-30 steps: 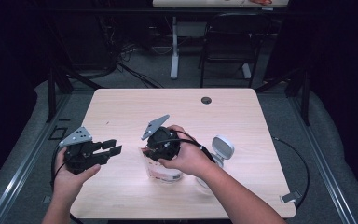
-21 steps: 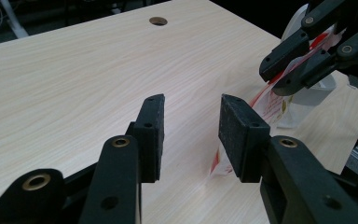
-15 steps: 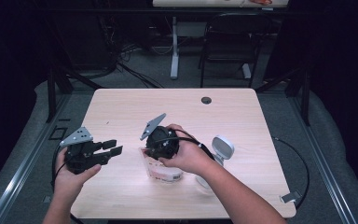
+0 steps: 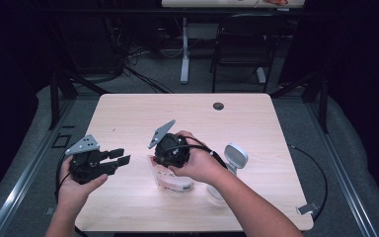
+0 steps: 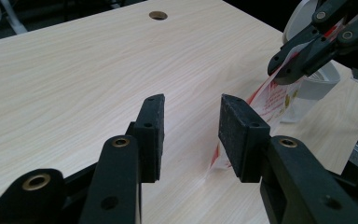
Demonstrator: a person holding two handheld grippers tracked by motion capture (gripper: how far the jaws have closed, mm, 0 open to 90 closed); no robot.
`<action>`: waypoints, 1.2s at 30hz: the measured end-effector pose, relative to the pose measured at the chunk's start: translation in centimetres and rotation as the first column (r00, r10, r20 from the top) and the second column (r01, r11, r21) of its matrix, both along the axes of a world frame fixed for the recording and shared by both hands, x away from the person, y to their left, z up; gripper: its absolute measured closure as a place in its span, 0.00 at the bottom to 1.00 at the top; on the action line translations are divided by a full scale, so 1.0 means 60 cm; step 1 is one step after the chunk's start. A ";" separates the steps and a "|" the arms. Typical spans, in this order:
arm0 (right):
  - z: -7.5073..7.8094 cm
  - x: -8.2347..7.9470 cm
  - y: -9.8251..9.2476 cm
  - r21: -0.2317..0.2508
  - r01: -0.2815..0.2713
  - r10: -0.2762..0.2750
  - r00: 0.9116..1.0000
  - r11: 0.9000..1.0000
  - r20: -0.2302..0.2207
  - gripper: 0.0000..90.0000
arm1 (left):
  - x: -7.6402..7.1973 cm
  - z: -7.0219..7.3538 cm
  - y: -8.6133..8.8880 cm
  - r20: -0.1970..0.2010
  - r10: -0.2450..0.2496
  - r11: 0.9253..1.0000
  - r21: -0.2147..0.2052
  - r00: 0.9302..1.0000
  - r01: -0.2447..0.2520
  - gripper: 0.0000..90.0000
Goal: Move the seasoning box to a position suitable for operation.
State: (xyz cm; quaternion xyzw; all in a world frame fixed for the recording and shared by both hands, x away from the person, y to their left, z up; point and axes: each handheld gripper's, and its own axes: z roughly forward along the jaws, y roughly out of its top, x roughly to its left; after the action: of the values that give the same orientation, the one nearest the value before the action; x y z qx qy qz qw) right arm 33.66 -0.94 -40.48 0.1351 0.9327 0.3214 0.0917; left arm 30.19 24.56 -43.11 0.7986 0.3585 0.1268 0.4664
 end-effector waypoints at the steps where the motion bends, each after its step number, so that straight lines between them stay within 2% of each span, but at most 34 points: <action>1: 0.000 0.000 0.000 0.000 -0.002 0.002 1.000 1.000 -0.001 1.00 | 0.000 0.000 0.000 0.000 -0.001 1.000 0.002 1.000 0.001 0.68; 8: 0.003 0.002 -0.006 -0.008 -0.011 0.011 1.000 1.000 0.012 1.00 | 0.000 -0.001 -0.001 0.001 -0.007 1.000 0.013 1.000 0.007 0.68; 19: 0.008 0.002 -0.032 0.019 0.009 -0.009 1.000 1.000 0.009 1.00 | 0.000 -0.004 -0.009 0.002 -0.026 0.999 0.022 1.000 0.026 0.68; 25: 0.012 -0.004 -0.047 0.059 0.013 -0.013 1.000 0.998 0.007 1.00 | 0.000 -0.007 -0.014 0.005 -0.038 0.999 0.017 0.999 0.038 0.66; 31: 0.022 -0.014 -0.062 0.114 0.018 -0.020 1.000 0.993 0.018 1.00 | 0.001 -0.013 -0.019 -0.002 -0.074 0.997 -0.007 0.997 0.074 0.63; 36: 0.031 -0.020 -0.073 0.133 0.023 -0.026 0.999 0.991 0.027 1.00 | 0.005 -0.021 -0.022 -0.018 -0.086 0.996 -0.004 0.996 0.086 0.61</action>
State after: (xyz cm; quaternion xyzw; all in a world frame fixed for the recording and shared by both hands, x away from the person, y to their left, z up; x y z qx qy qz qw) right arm 32.48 -5.32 -38.60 0.1476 0.9062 0.3834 0.1001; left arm 30.52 23.27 -44.36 0.8138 0.3282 0.0990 0.4693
